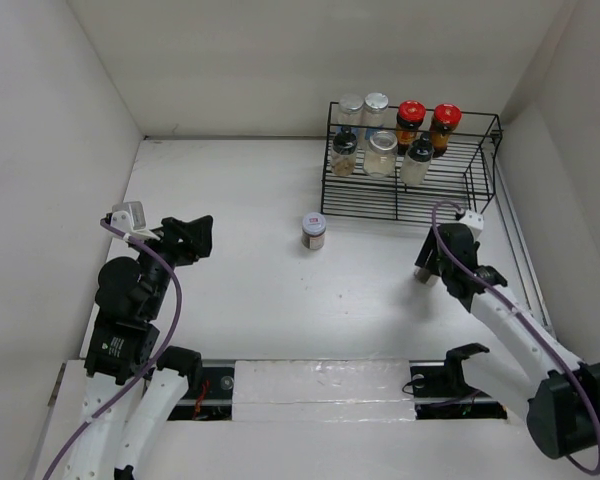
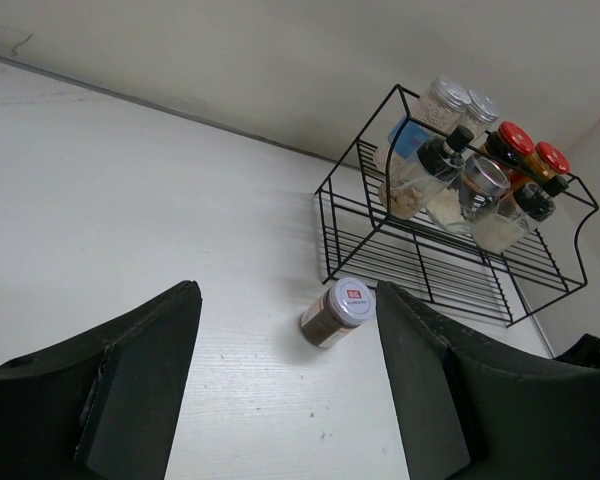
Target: Organize the condiment bottles
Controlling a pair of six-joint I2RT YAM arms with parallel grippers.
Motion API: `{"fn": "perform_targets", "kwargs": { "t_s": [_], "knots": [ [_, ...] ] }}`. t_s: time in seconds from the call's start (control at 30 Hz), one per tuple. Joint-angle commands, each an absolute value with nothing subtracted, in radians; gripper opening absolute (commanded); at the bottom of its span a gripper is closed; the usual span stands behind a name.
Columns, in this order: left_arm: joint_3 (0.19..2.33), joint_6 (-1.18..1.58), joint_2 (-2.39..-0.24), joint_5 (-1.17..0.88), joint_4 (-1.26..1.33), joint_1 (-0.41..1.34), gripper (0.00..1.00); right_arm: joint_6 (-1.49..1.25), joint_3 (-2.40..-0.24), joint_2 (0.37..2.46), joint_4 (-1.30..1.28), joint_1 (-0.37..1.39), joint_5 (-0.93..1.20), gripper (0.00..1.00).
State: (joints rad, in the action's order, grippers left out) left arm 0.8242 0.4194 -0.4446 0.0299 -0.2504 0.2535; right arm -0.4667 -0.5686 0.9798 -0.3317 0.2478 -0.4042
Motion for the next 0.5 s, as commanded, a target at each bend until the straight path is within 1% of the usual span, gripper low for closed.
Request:
{"fn": "perform_targets", "kwargs": {
  "t_s": [0.0,0.03,0.07,0.13,0.17,0.23,0.33,0.4,0.47],
  "knots": [
    [0.824,0.405,-0.446,0.018,-0.193,0.250,0.66,-0.436,-0.716,0.845,-0.327,0.242,-0.475,0.47],
    [0.824,0.405,-0.446,0.018,-0.193,0.250,0.66,-0.419,-0.780,0.824,-0.316,0.242,-0.486,0.47],
    [0.824,0.405,-0.446,0.009,-0.193,0.250,0.68,-0.390,-0.814,0.801,-0.305,0.242,-0.497,0.44],
    [0.824,0.405,-0.446,0.009,-0.193,0.250,0.68,-0.362,-0.879,0.801,-0.290,0.223,-0.515,0.44],
    [0.824,0.405,-0.446,0.023,-0.193,0.250,0.68,-0.362,-0.947,0.839,-0.290,0.210,-0.515,0.43],
    [0.824,0.405,-0.446,0.023,-0.193,0.250,0.68,-0.325,-1.011,0.888,-0.253,0.158,-0.450,0.43],
    [0.824,0.405,-0.446,0.023,-0.193,0.250,0.68,-0.298,-1.153,1.024,-0.244,0.098,-0.352,0.43],
    [0.824,0.405,-0.456,0.023,-0.202,0.250,0.68,-0.266,-1.236,1.121,-0.213,0.072,-0.341,0.43],
    [0.824,0.405,-0.456,0.023,-0.202,0.250,0.68,-0.265,-1.304,1.188,-0.213,0.031,-0.281,0.43]
  ]
}}
